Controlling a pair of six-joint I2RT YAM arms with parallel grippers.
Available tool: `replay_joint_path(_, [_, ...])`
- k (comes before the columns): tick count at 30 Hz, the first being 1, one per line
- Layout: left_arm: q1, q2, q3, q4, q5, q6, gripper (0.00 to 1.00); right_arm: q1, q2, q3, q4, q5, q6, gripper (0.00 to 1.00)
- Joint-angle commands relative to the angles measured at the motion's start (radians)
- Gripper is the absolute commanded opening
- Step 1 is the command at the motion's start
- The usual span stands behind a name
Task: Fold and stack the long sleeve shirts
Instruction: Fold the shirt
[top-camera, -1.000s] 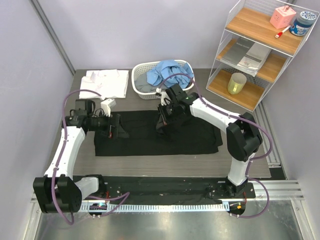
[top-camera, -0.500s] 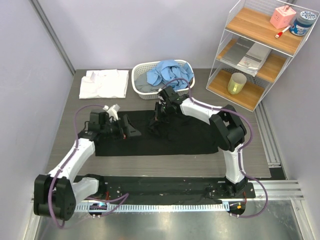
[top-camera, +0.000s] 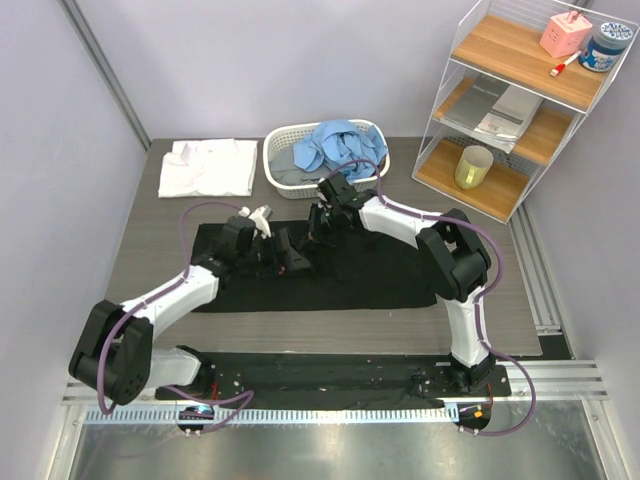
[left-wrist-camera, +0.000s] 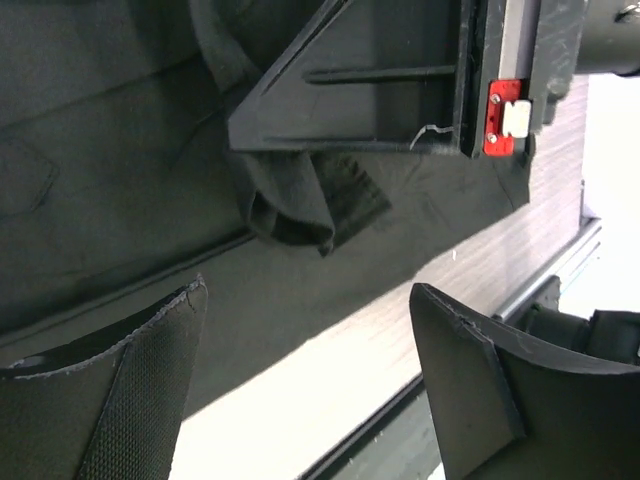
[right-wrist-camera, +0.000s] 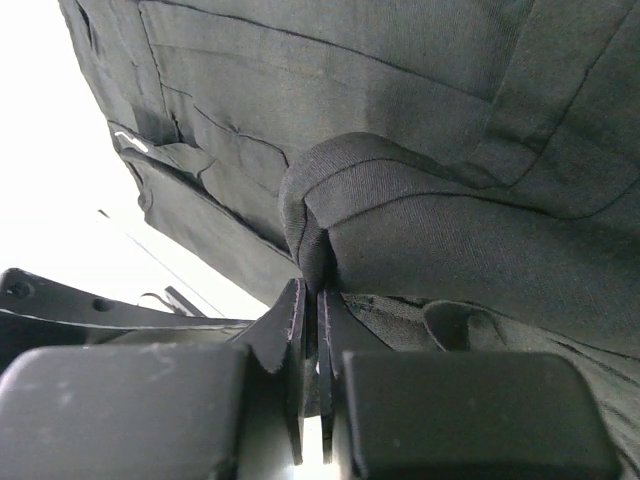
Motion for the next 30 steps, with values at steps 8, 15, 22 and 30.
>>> replay_joint_path(8, [-0.042,0.037,-0.02,0.175,-0.19,-0.053,0.56,-0.001,0.01,0.037,0.066,-0.057,0.073,0.09])
replay_joint_path(15, [-0.06,0.048,-0.052,0.243,-0.185,-0.087,0.59,0.001,0.001,0.037,0.082,-0.068,0.076,0.09])
replay_joint_path(22, [-0.071,0.068,-0.047,0.253,-0.205,-0.099,0.43,0.001,-0.022,0.014,0.106,-0.083,0.098,0.1])
replay_joint_path(30, [-0.077,0.043,0.008,0.182,-0.068,-0.064,0.0,-0.007,-0.086,-0.009,0.128,-0.082,0.078,0.14])
